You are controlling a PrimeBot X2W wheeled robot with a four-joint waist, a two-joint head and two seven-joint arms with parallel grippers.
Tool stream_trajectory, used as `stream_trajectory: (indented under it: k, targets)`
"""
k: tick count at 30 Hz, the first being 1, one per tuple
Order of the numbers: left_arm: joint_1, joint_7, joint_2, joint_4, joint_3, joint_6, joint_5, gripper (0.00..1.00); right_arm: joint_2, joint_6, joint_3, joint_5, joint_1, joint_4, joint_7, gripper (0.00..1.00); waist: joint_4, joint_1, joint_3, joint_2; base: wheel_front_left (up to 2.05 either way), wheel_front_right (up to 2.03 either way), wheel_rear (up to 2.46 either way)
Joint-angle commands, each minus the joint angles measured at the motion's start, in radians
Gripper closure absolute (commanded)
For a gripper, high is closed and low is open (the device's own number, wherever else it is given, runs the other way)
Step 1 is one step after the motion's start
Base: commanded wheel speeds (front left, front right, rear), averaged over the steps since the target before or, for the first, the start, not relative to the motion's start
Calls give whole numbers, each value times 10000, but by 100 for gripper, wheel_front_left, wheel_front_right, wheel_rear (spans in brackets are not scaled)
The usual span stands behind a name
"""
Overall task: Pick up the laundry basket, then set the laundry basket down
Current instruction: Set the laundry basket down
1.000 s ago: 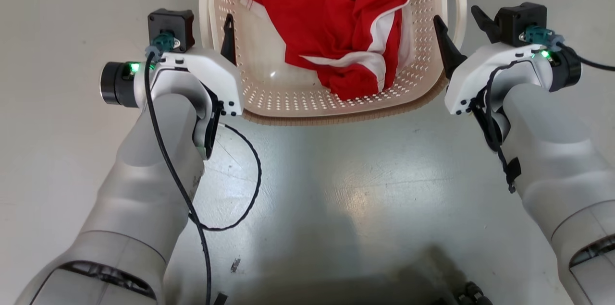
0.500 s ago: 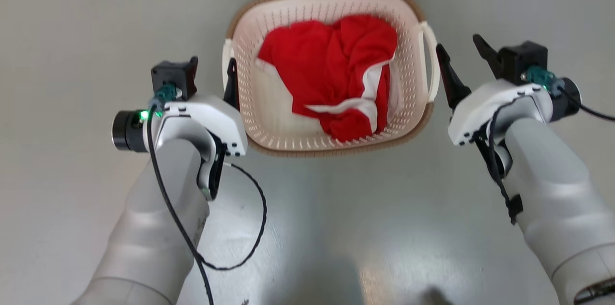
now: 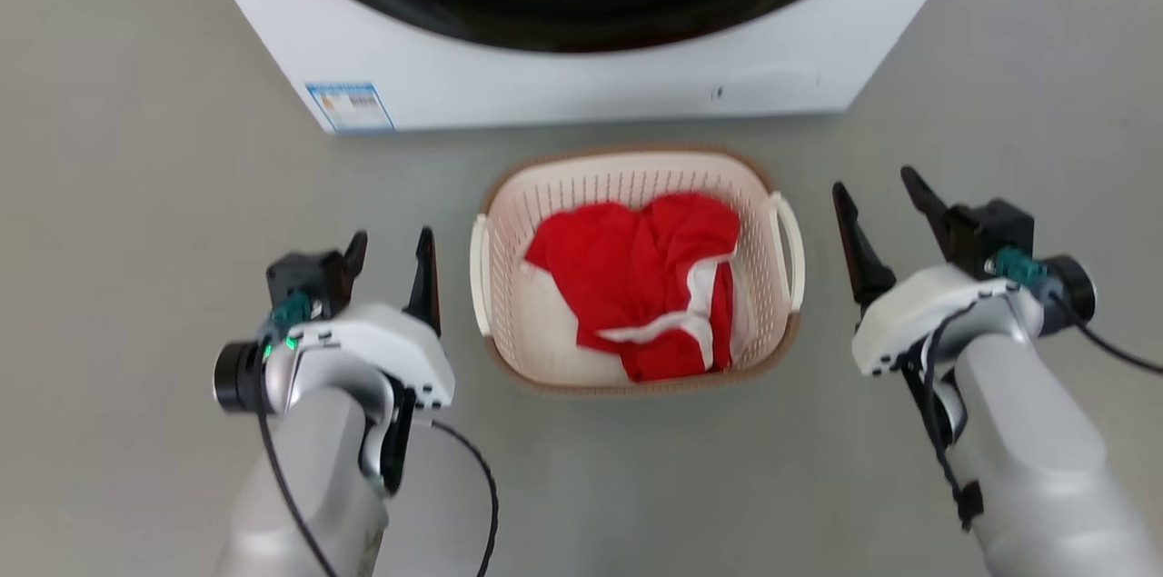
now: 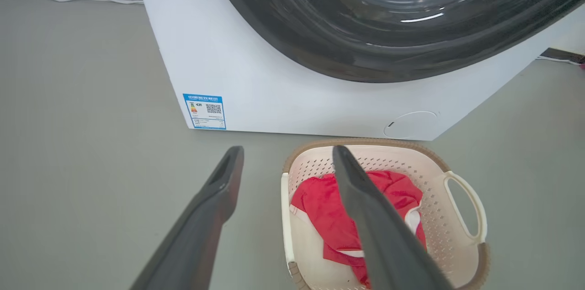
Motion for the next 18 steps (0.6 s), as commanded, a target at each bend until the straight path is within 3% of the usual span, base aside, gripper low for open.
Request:
stream_trajectory:
  k: [1,11,18]
  targets:
    - [393,-53,180,-426,445,-103,75,0,107,63,71,-146,414,-424,-120,0,35,1,-838,0,0,0,0]
    - [2276,-53,179,-1651,1593,-439,75,0,230,63,-363,-447,2116,-1593,-120,0,107,1,-2391,0,0,0,0]
    - [3350,-53,178,-2388,1867,-526,-120,0,276,63,-671,-679,3232,-2464,-120,0,230,1,-3112,0,0,0,0]
